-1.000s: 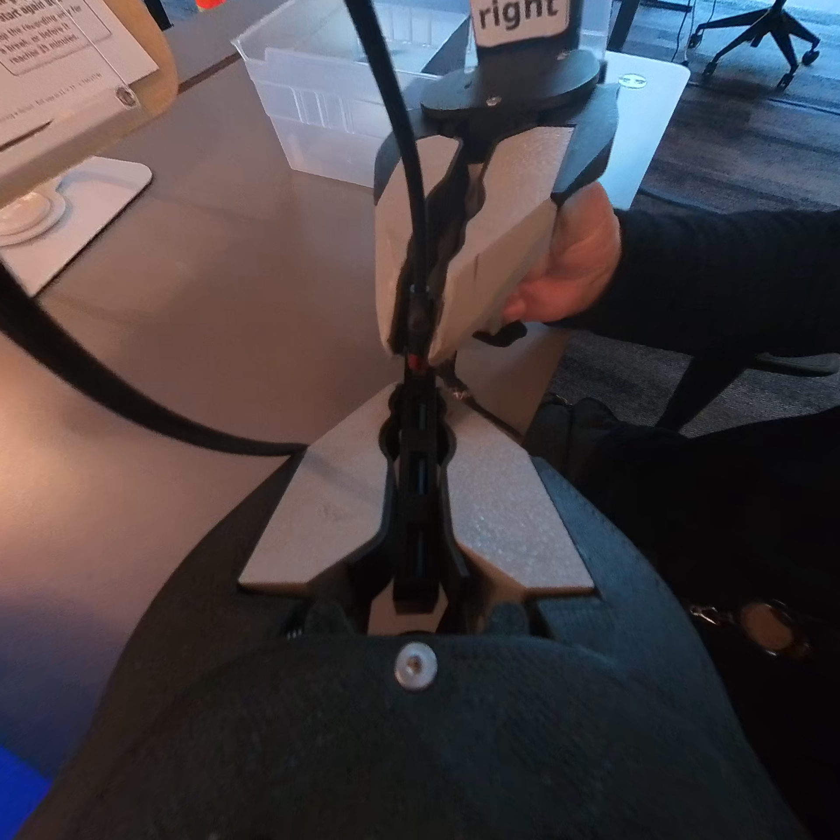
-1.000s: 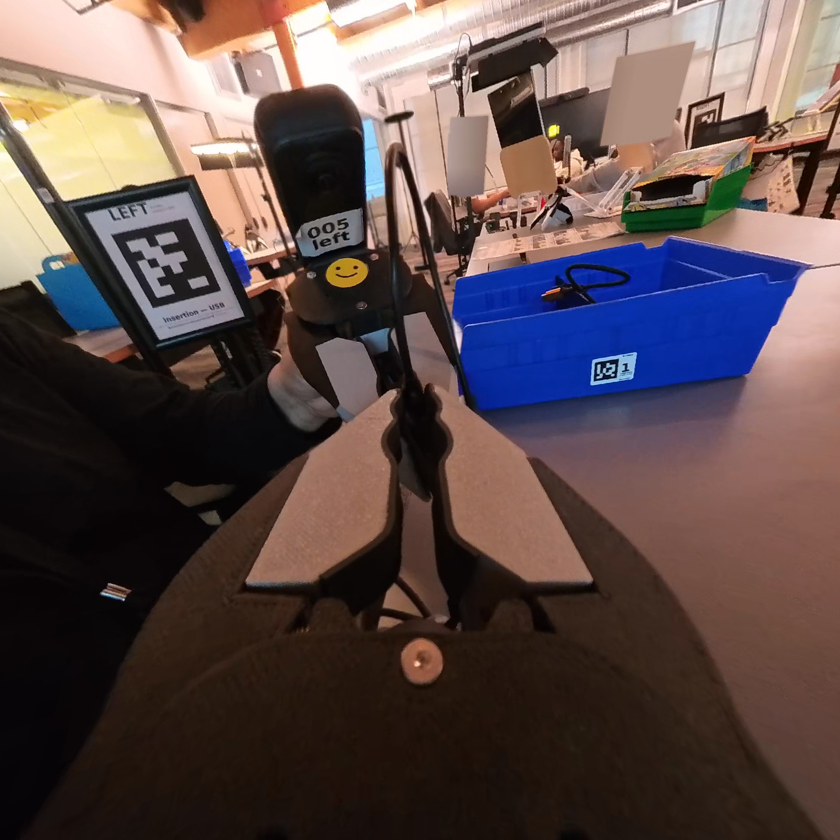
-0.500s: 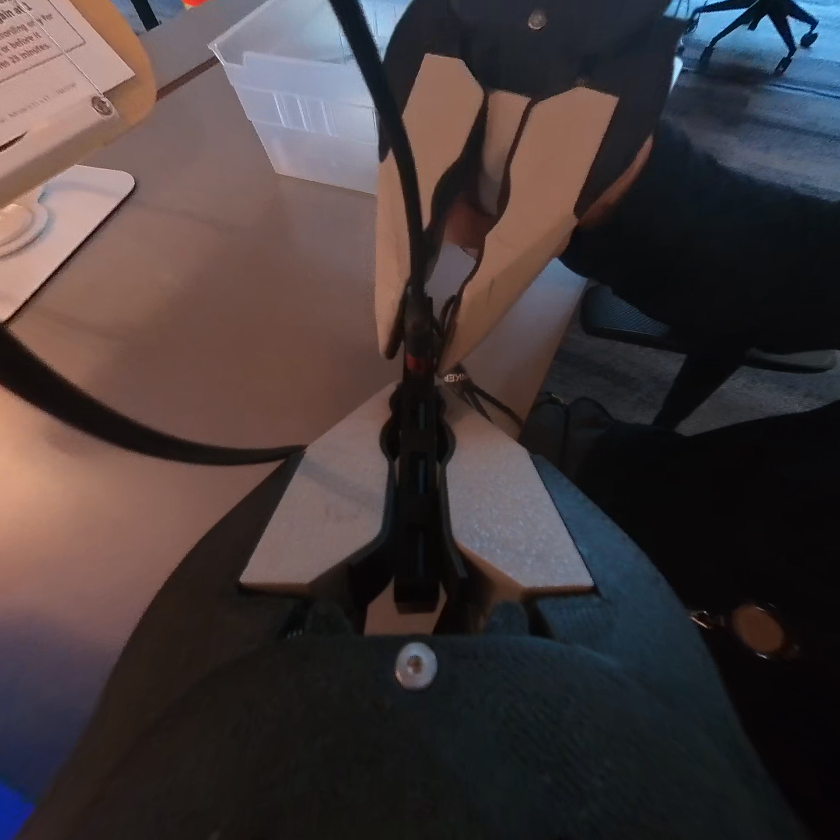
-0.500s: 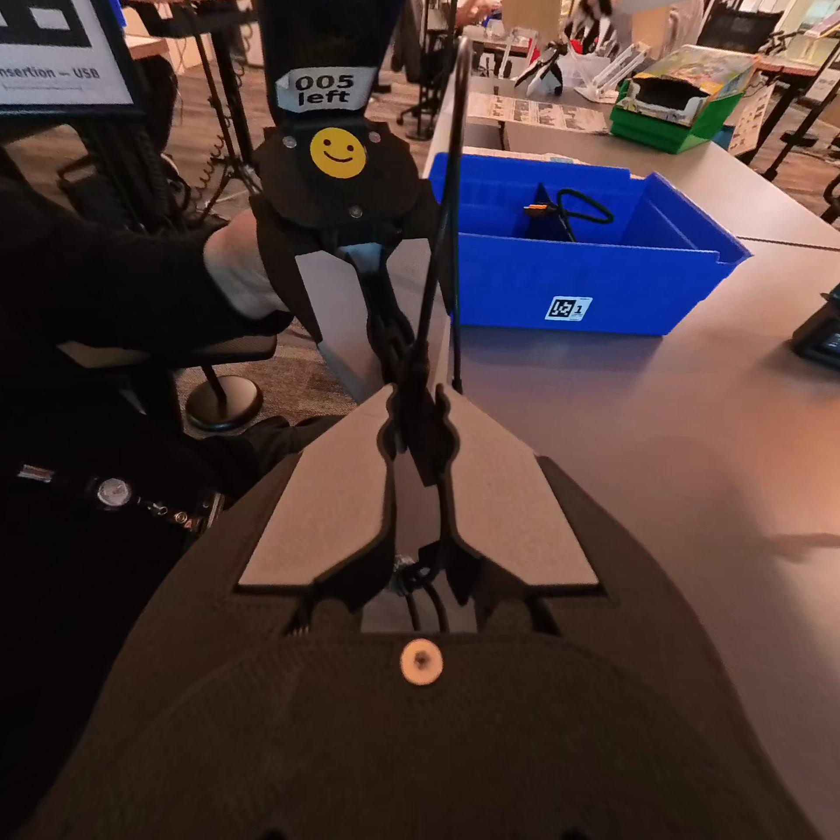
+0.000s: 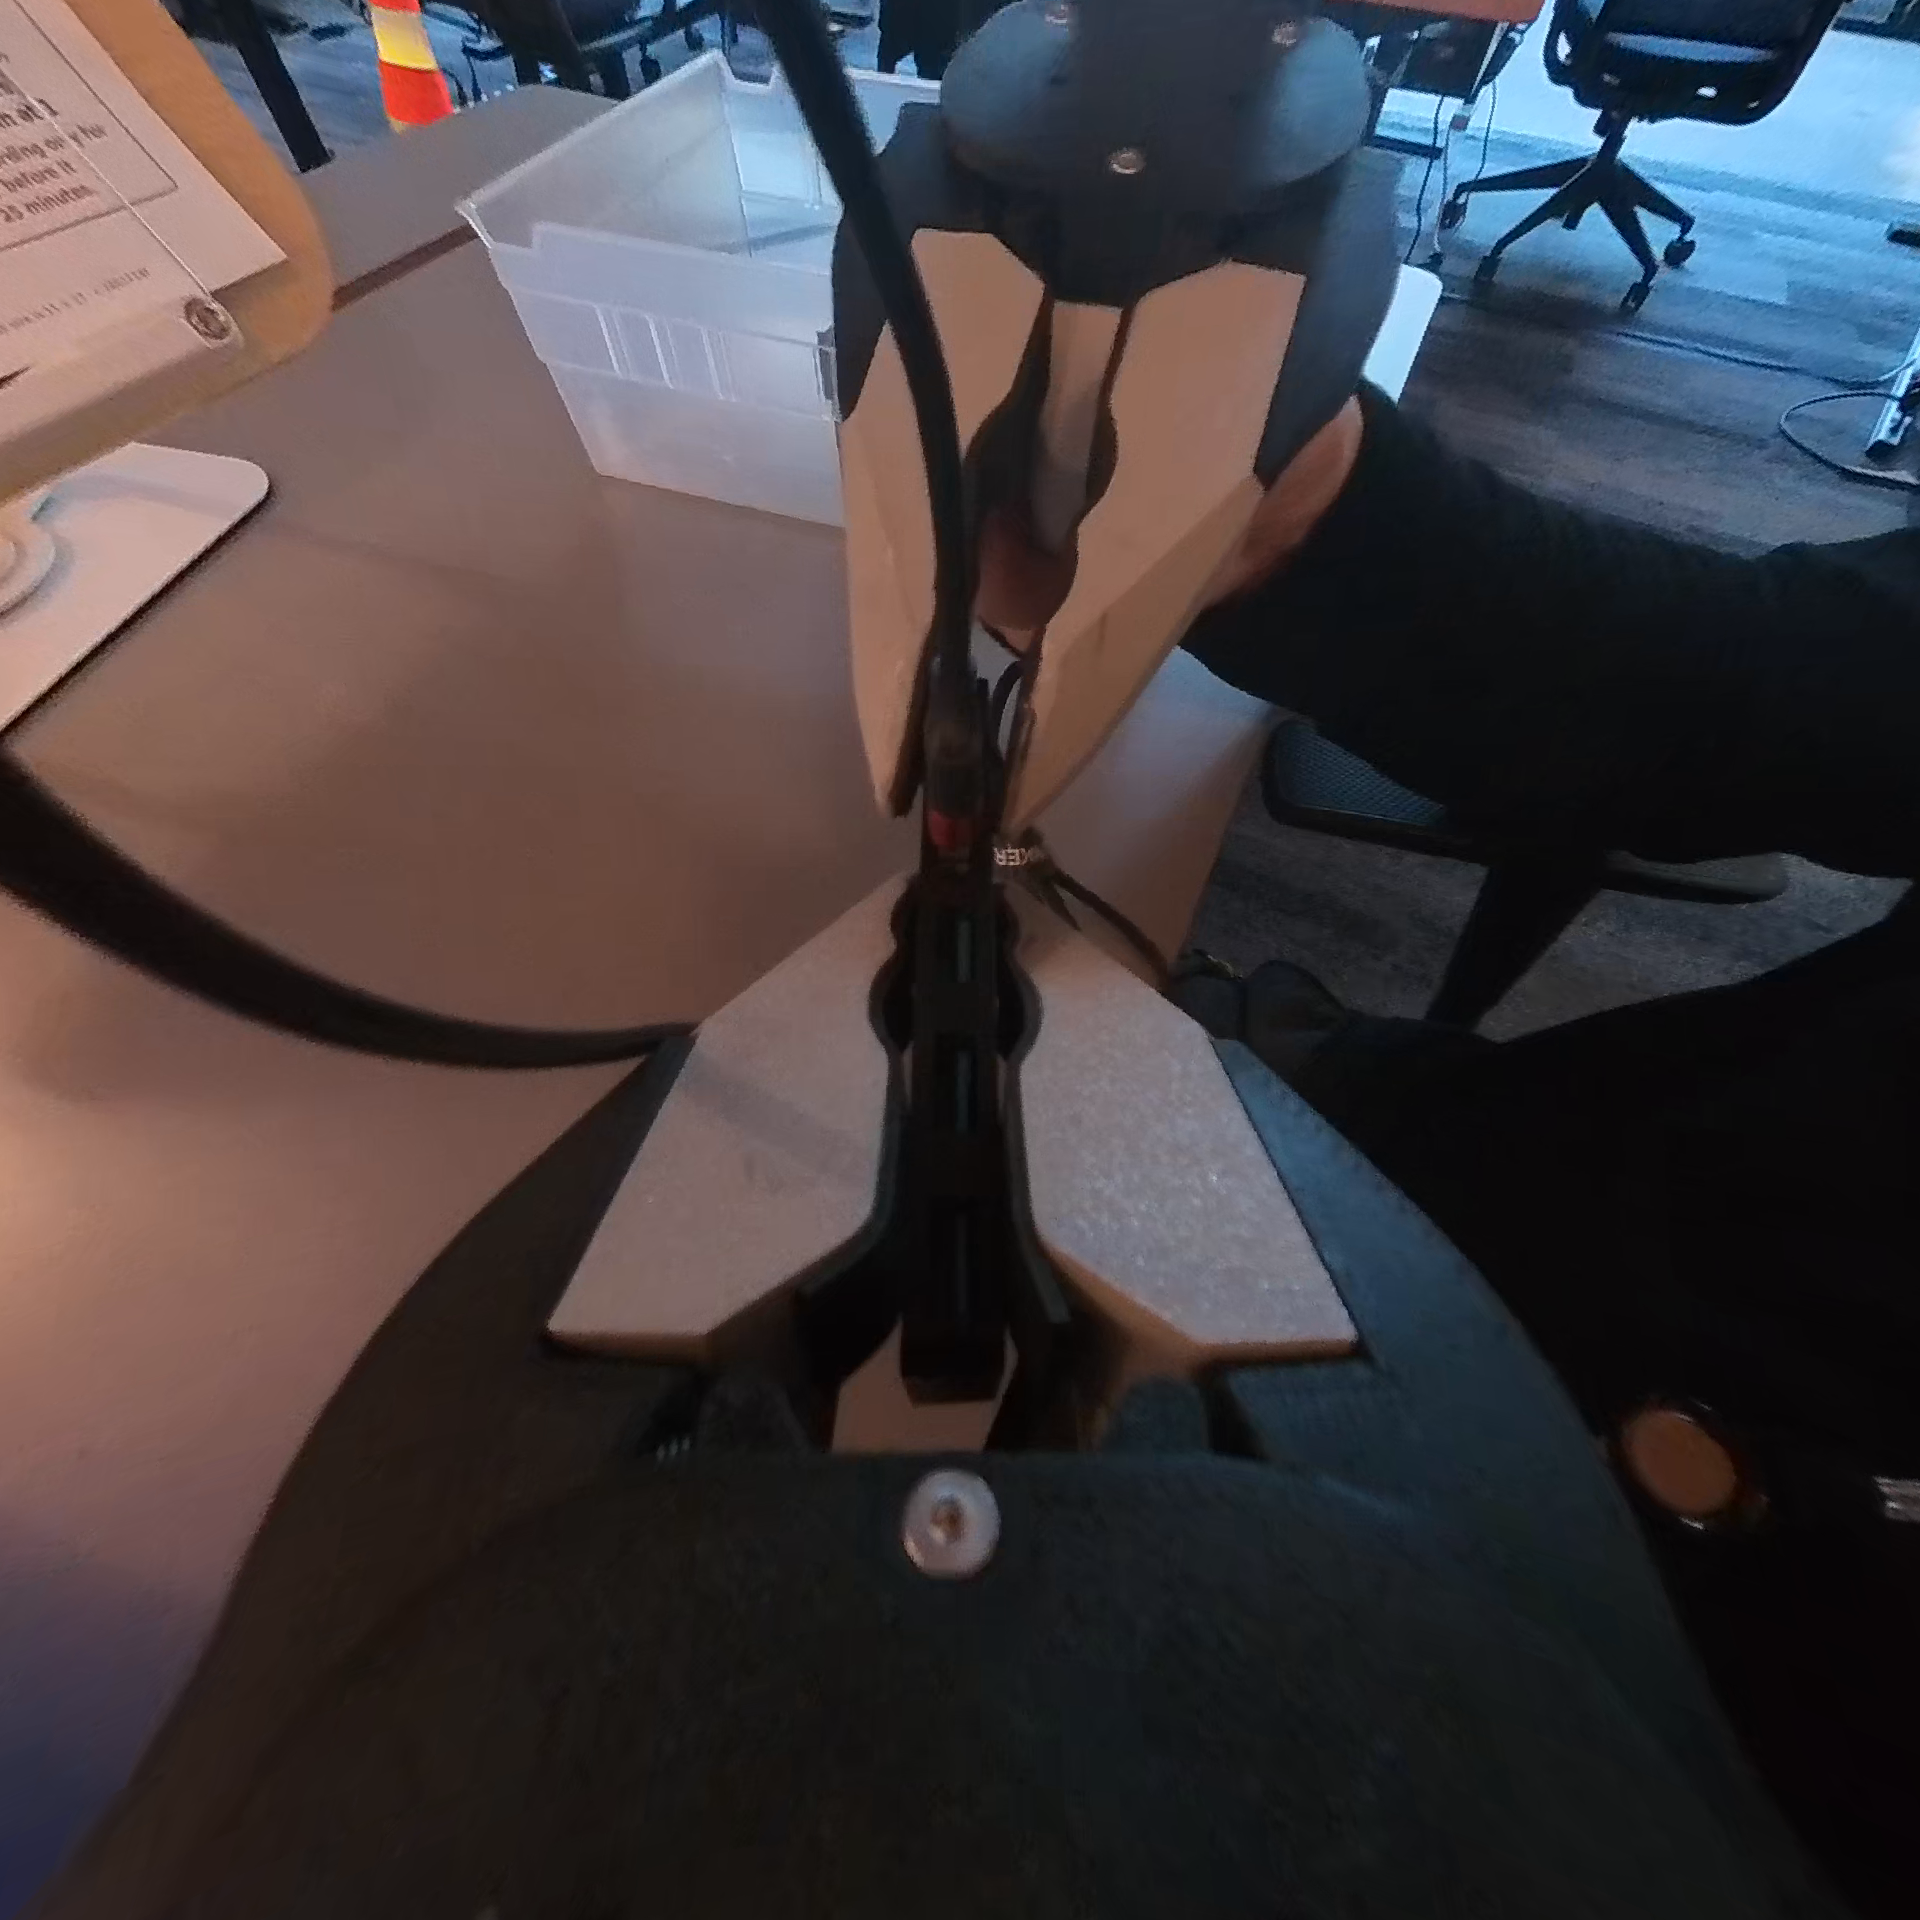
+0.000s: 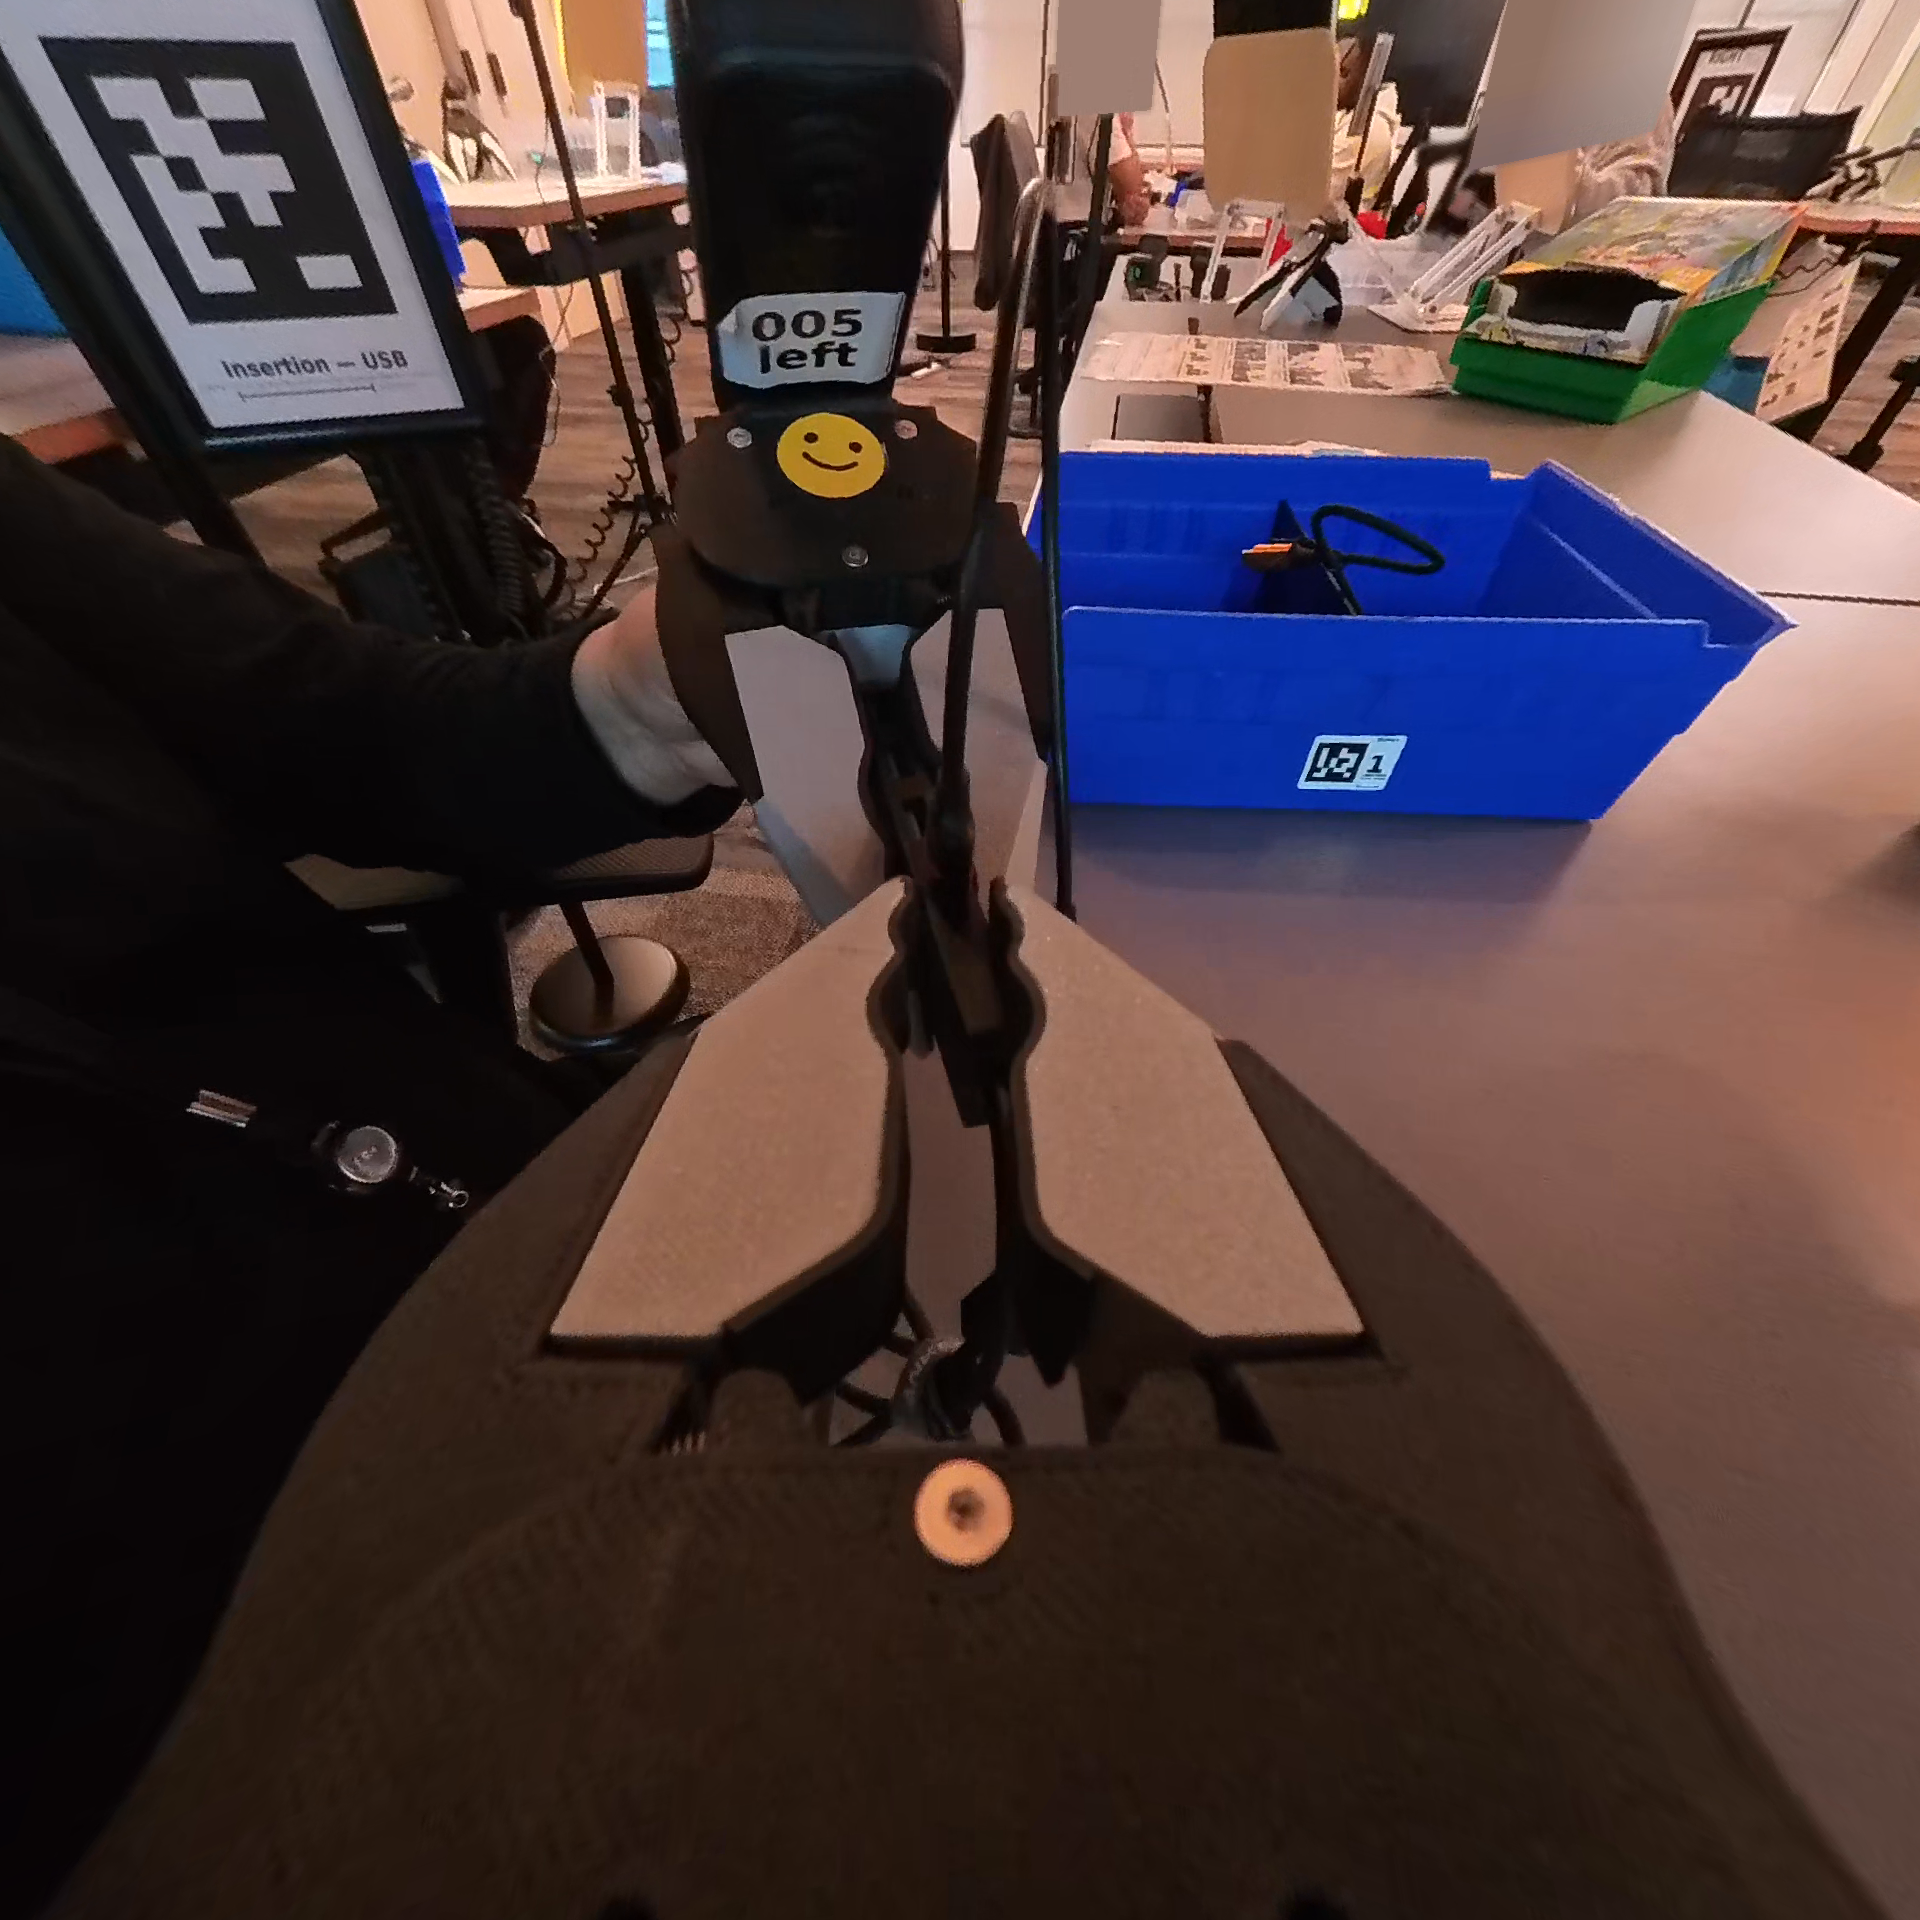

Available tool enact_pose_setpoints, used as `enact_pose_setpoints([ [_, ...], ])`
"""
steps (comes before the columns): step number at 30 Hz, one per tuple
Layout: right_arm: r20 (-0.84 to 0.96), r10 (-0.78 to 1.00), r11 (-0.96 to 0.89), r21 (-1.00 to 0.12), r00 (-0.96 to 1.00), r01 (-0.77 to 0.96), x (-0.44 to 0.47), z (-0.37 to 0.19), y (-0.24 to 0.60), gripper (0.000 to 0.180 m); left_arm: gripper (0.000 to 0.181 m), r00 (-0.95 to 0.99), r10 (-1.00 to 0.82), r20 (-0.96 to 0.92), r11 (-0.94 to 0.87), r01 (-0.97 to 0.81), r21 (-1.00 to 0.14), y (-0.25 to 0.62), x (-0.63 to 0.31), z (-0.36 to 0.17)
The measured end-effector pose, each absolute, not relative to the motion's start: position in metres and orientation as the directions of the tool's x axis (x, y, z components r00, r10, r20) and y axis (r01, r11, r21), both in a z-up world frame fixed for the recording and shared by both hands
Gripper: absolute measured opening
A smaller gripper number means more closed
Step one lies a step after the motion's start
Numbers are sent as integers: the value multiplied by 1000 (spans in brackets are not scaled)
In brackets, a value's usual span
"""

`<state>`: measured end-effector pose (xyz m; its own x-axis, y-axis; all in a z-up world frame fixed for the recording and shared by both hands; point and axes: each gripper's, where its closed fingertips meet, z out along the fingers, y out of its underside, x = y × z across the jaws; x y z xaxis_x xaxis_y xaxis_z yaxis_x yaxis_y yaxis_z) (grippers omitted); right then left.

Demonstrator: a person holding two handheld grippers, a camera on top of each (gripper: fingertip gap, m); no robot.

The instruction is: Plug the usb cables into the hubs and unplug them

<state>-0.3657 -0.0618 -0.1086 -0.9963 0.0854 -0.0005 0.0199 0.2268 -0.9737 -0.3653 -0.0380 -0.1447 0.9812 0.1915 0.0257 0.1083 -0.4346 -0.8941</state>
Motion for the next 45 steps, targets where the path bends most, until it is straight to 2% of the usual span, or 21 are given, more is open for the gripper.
enact_pose_setpoints([
  [8, 2, 101, 199, -980, -995, 19, -367, -102, -61, 3, 9, 979, 202, 23, -442, 112, -890, -39, -367, -148],
  [15, 39, 112, 263, -965, -993, -8, -368, -113, -61, 4, 9, 978, 207, 26, -455, 120, -883, -39, -368, -151],
  [22, 16, 98, 222, -975, -995, 6, -368, -113, -67, 6, 9, 981, 181, 75, -436, 148, -888, -37, -365, -152],
  [26, 10, 88, 233, -972, -996, 11, -370, -120, -68, 6, 9, 976, 214, 24, -465, 123, -877, -39, -370, -159],
  [38, -198, 20, -97, -976, -980, 195, -369, -89, -76, 1, 9, 980, 198, 34, -421, 116, -899, -50, -366, -135],
  [43, -224, 114, -204, -959, -968, 198, -376, -78, -78, 2, 10, 976, 155, 156, -311, 198, -930, -50, -366, -126],
  [45, -228, 113, -204, -958, -967, 202, -378, -81, -79, 3, 10, 975, 166, 146, -319, 193, -928, -51, -368, -128],
])
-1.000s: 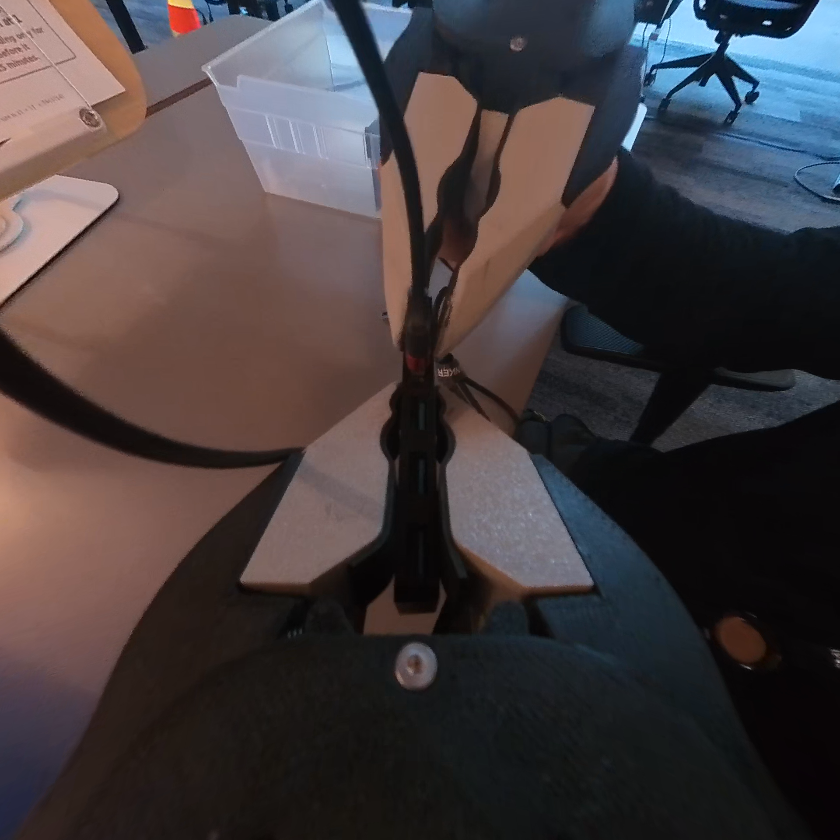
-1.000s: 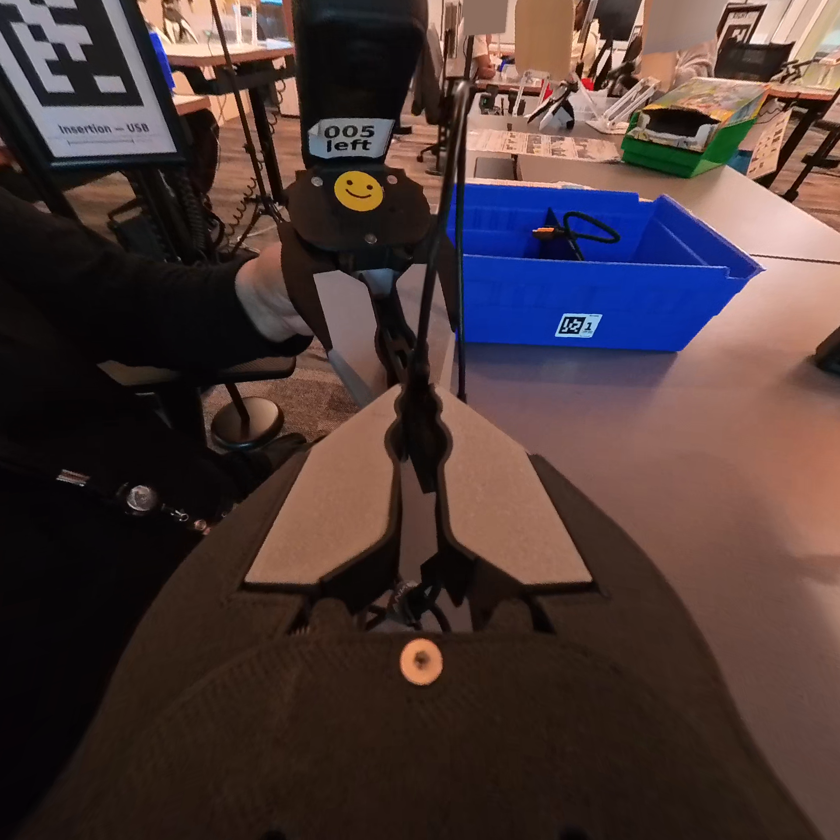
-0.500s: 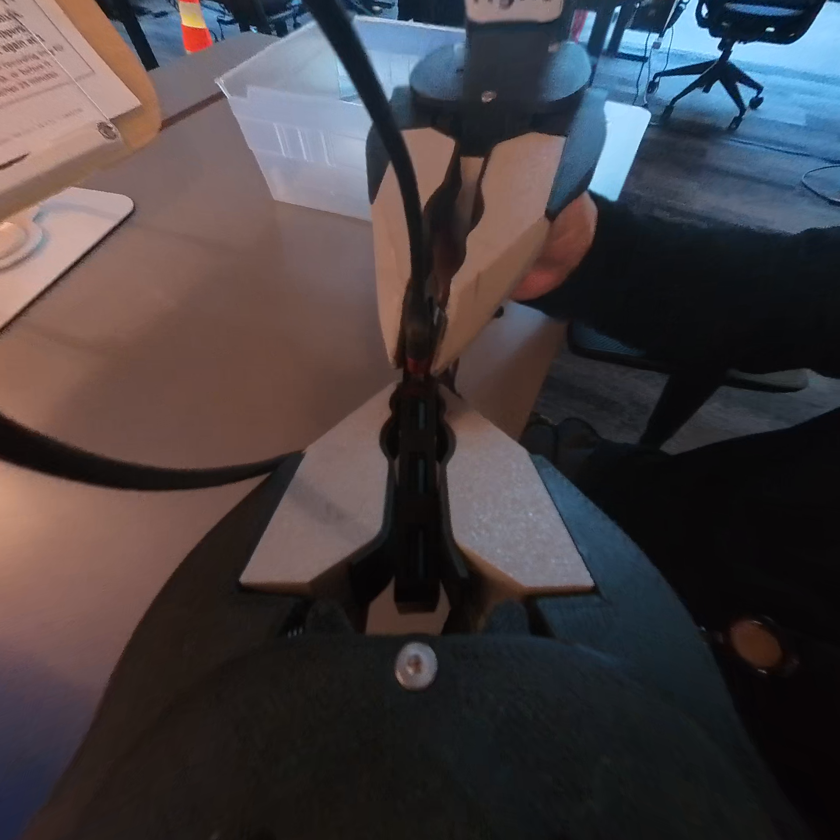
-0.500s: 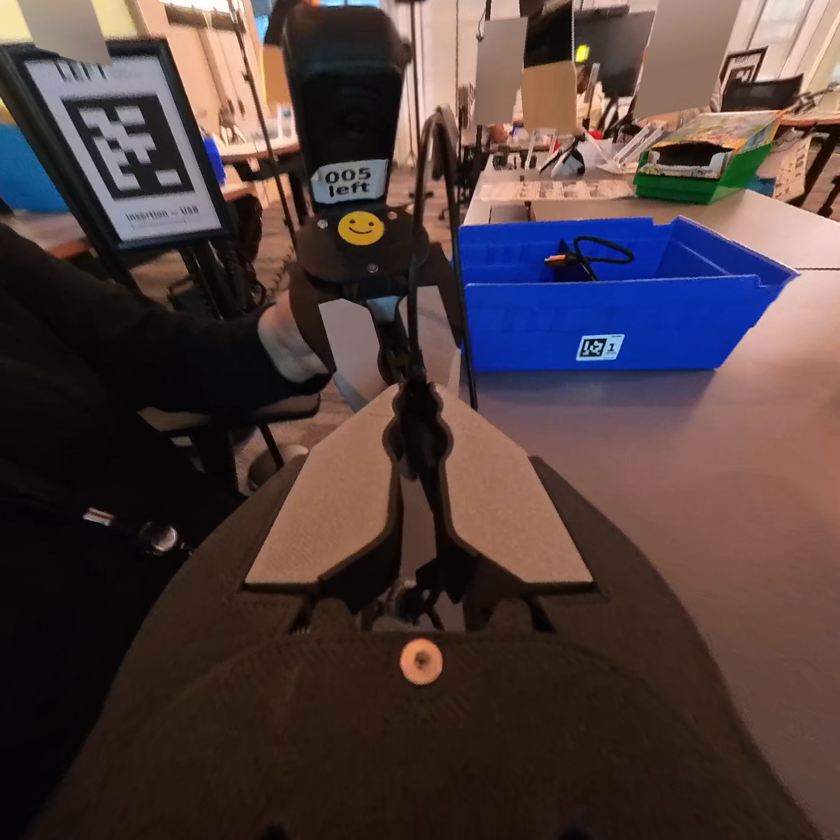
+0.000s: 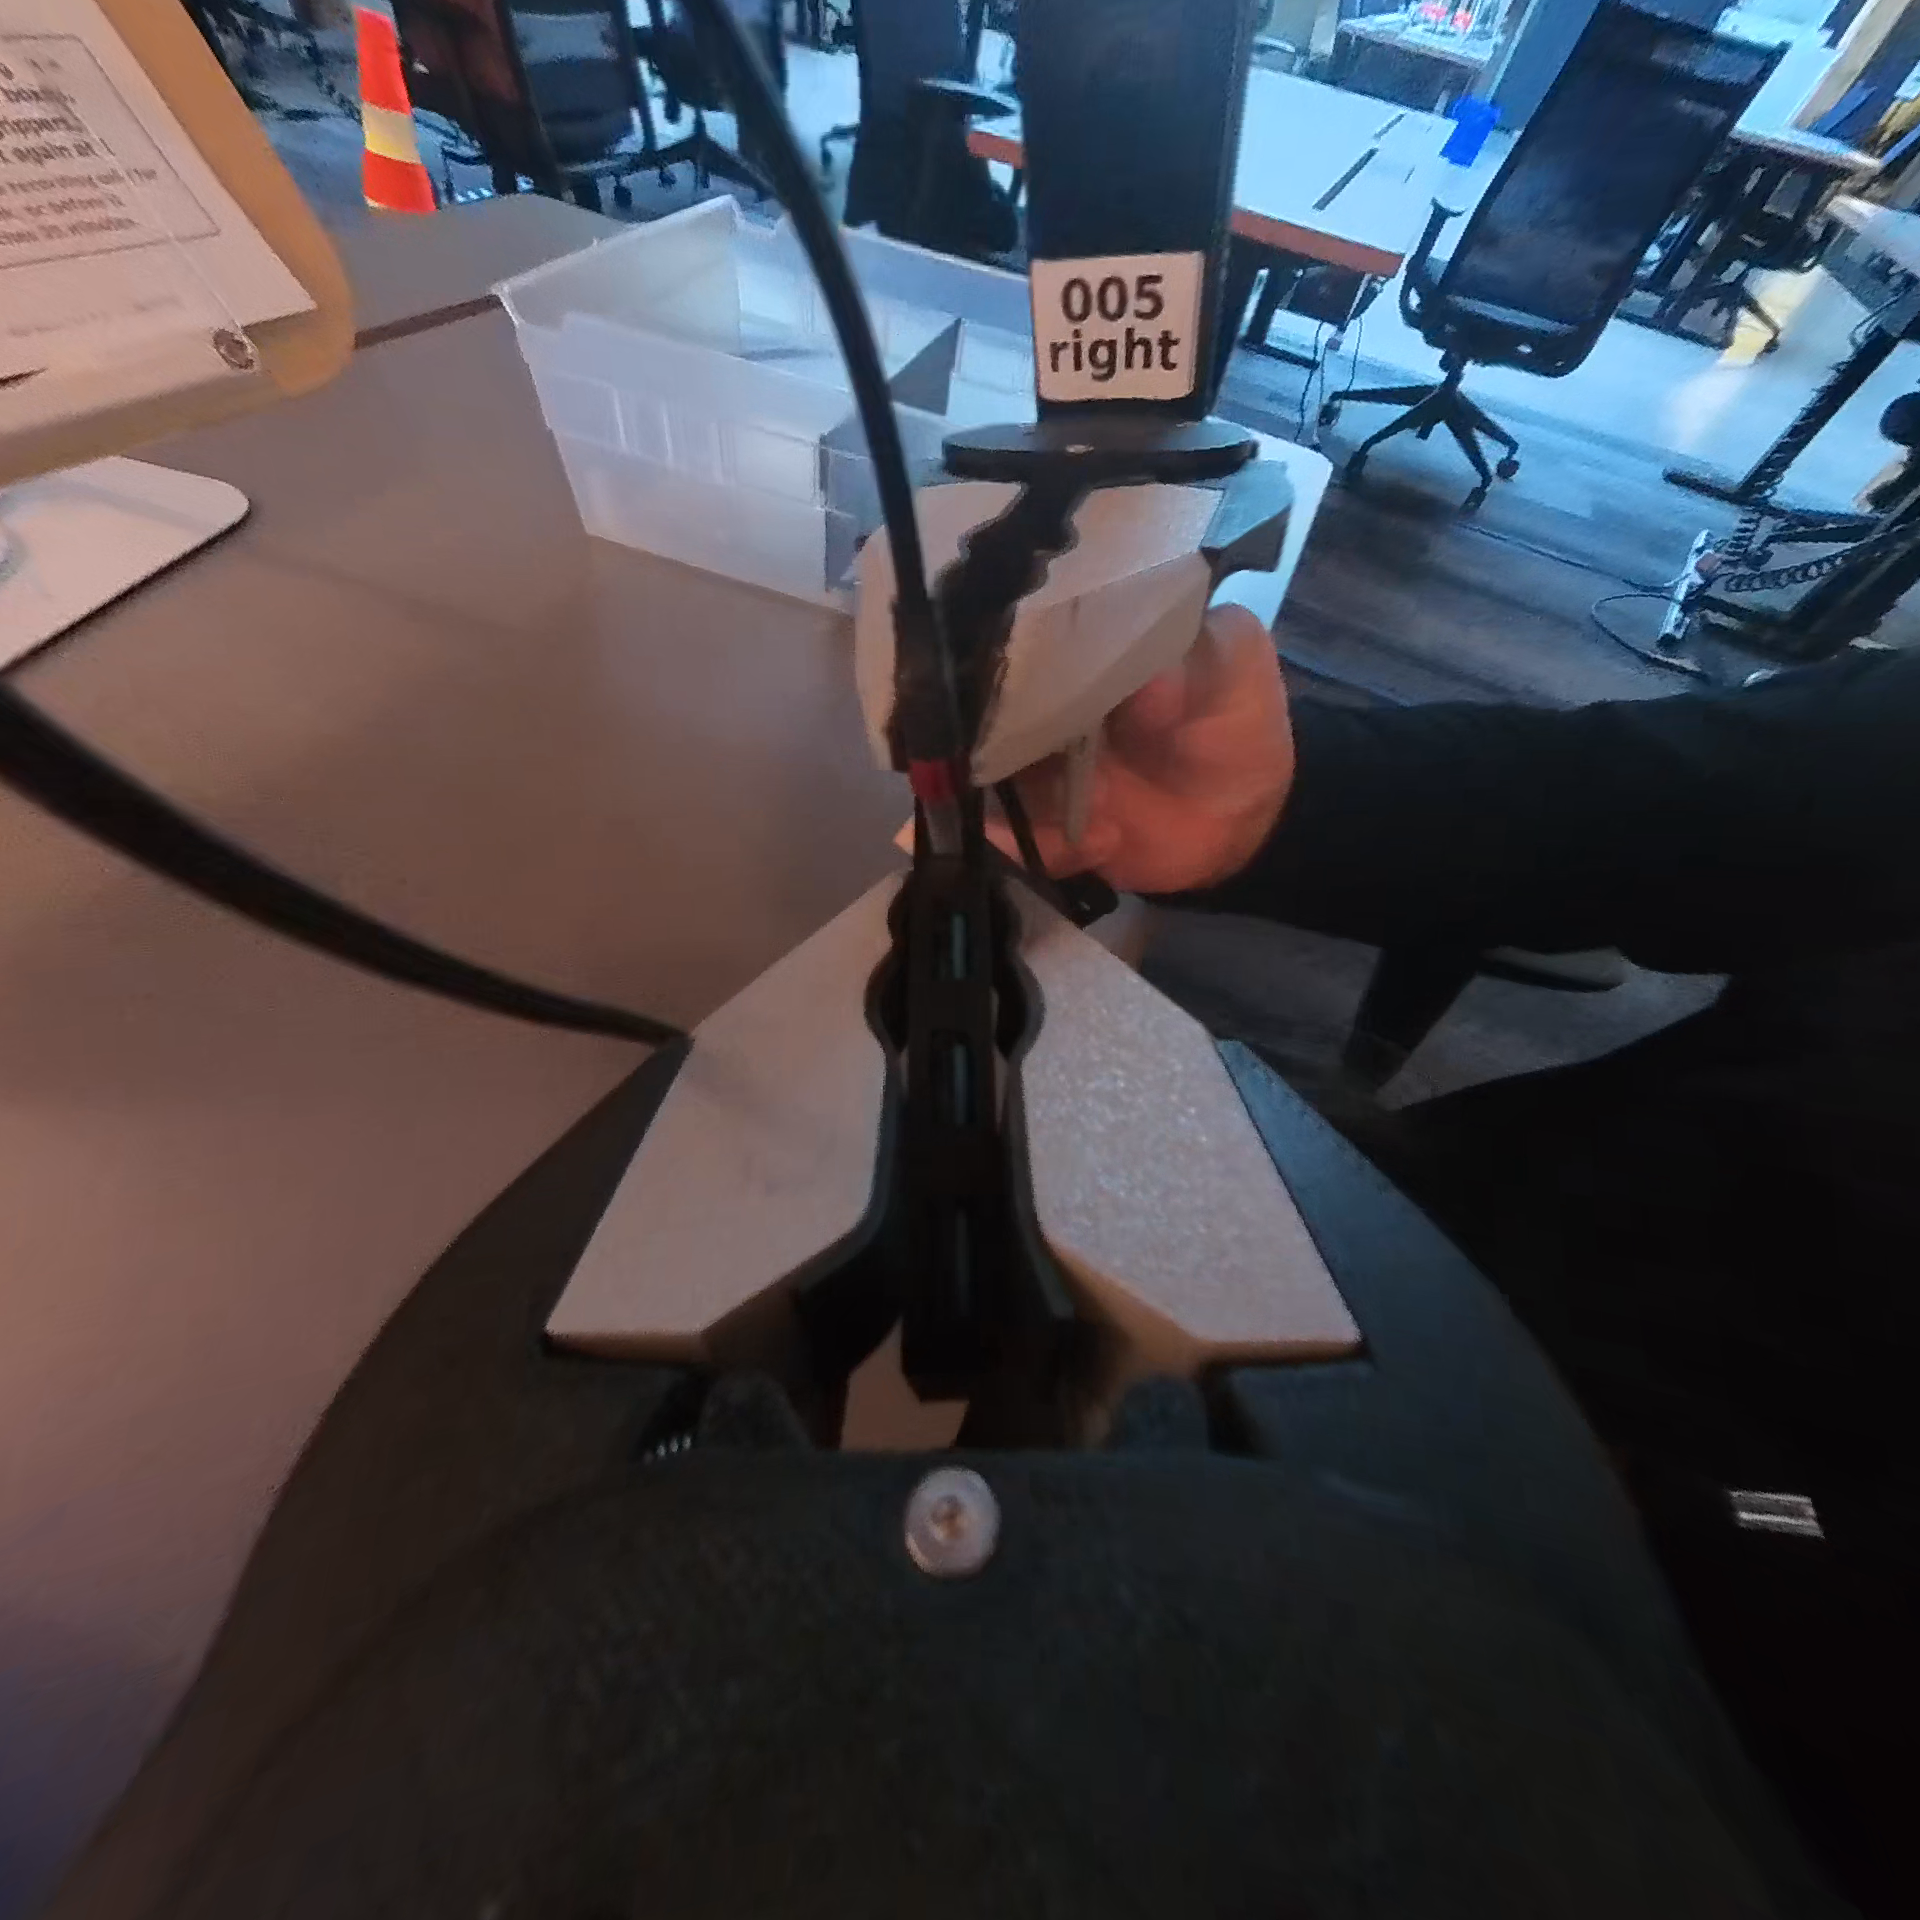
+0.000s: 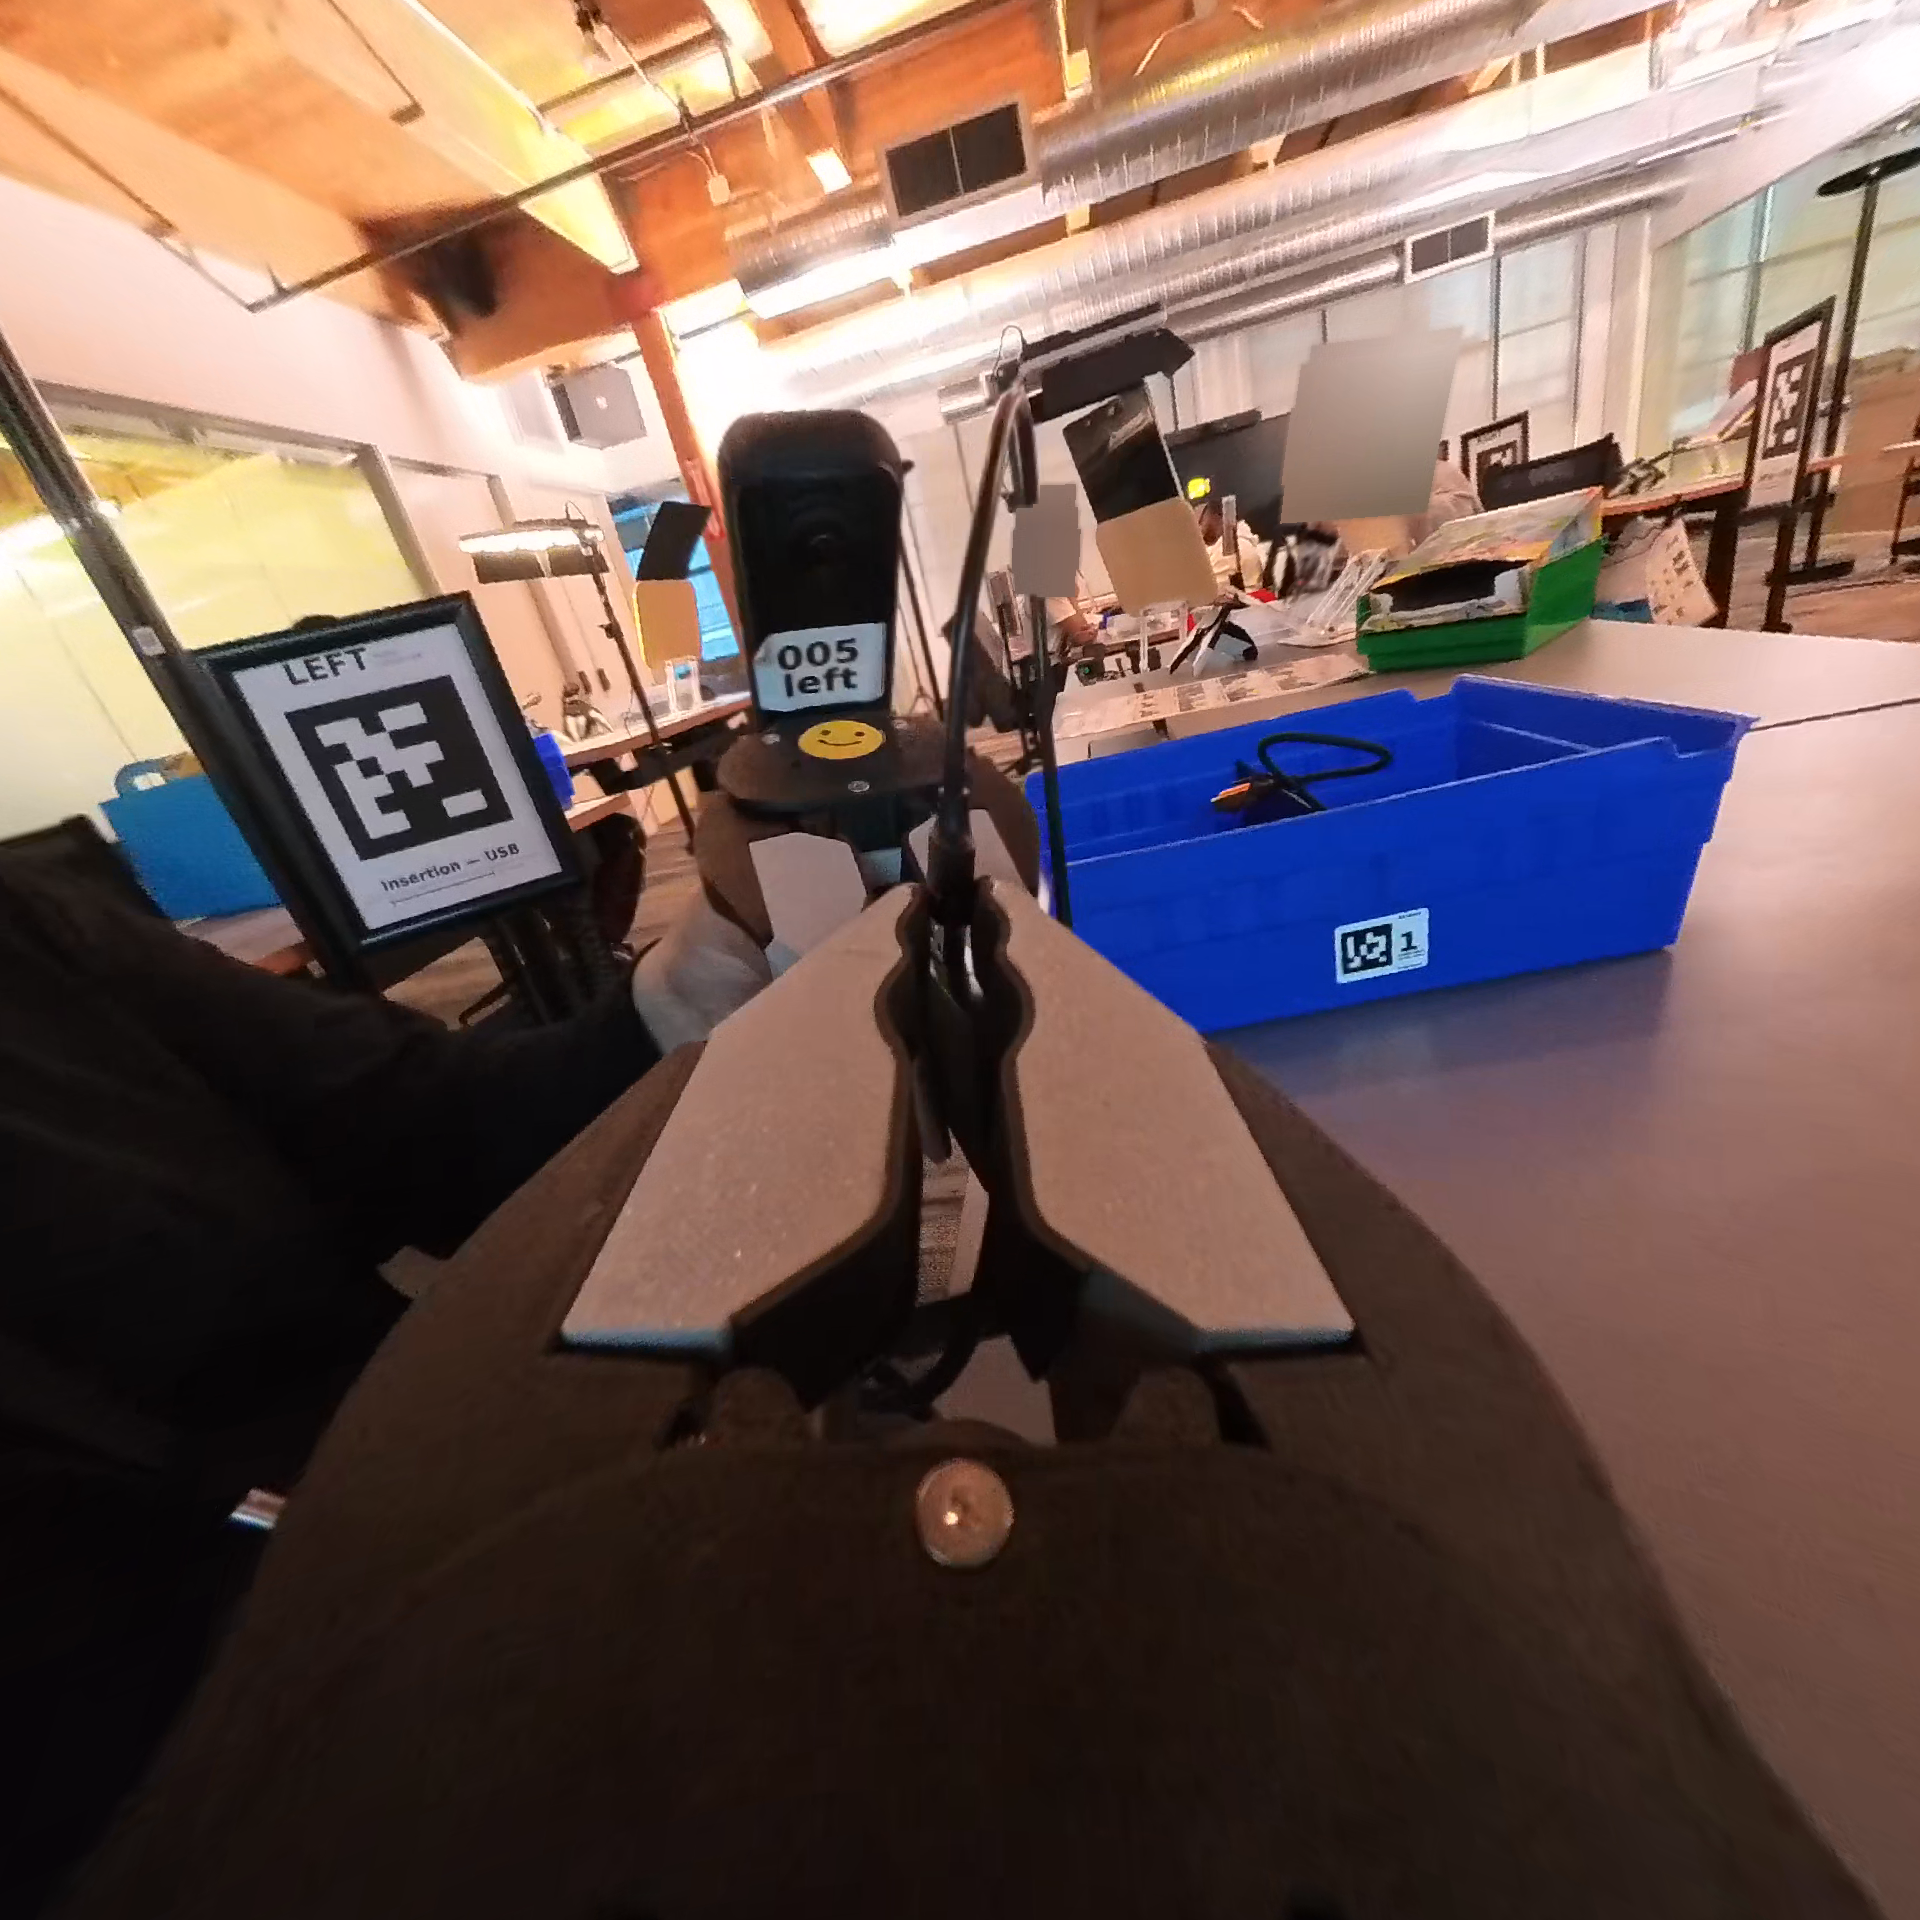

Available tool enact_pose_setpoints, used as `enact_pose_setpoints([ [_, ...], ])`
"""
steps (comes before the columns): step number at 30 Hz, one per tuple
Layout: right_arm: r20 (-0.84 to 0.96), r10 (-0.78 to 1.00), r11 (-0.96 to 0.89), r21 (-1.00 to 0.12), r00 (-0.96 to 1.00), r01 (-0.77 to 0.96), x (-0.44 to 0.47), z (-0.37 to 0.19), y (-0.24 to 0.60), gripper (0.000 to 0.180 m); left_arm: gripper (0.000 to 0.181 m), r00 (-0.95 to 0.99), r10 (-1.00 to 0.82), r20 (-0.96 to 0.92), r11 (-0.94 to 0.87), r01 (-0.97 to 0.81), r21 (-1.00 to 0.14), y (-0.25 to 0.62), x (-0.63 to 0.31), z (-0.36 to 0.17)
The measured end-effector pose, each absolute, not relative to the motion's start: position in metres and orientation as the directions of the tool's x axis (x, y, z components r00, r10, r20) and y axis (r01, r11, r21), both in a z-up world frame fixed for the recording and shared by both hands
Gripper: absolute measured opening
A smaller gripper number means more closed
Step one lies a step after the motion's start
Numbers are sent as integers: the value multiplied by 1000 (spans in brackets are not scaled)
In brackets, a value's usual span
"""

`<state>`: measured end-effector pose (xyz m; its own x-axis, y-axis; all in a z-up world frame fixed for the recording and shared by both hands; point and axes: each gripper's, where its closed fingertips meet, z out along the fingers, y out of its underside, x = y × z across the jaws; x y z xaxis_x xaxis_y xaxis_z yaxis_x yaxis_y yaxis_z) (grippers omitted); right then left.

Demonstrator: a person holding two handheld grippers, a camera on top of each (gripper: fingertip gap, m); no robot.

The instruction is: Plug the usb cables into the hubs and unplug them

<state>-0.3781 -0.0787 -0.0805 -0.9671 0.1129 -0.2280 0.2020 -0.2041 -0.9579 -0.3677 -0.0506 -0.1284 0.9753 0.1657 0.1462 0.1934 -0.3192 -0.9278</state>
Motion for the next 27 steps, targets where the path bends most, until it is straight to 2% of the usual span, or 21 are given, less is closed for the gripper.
enact_pose_setpoints([
  [3, -226, 140, -230, -954, -964, 190, -379, -80, -79, 3, 10, 975, 159, 153, -326, 198, -924, -52, -368, -128],
  [4, -233, 150, -301, -937, -961, 180, -381, -72, -74, 3, 9, 977, 162, 139, -327, 186, -926, -52, -368, -128],
  [6, -301, 117, -540, -819, -946, 194, -394, -33, -35, 4, 9, 979, 184, 93, -452, 168, -876, -50, -366, -160],
  [7, -274, 124, -537, -827, -954, 167, -396, -22, -21, 4, 9, 978, 194, 81, -490, 168, -855, -46, -366, -175],
  [10, -72, 253, -250, -968, -965, 7, -388, -29, -18, 4, 9, 980, 188, 70, -482, 155, -862, -35, -366, -178],
  [12, 25, 295, -111, -992, -955, -61, -381, -33, -20, 4, 9, 984, 173, 40, -525, 127, -842, -36, -366, -176],
  [17, 65, 410, -126, -984, -910, -127, -375, 0, 13, 5, 9, 984, 176, -4, -546, 94, -833, -40, -364, -169],
  [22, 152, 516, -69, -973, -843, -218, -355, 33, 77, 4, 8, 976, 215, -44, -478, 66, -876, -46, -371, -148],
  [24, 202, 593, 51, -975, -779, -214, -354, 30, 105, 5, 9, 970, 236, -52, -447, 61, -892, -50, -375, -140],
  [27, 350, 751, 335, -933, -560, -133, -368, 7, 168, 5, 8, 965, 255, -65, -417, 49, -907, -58, -378, -130],
])
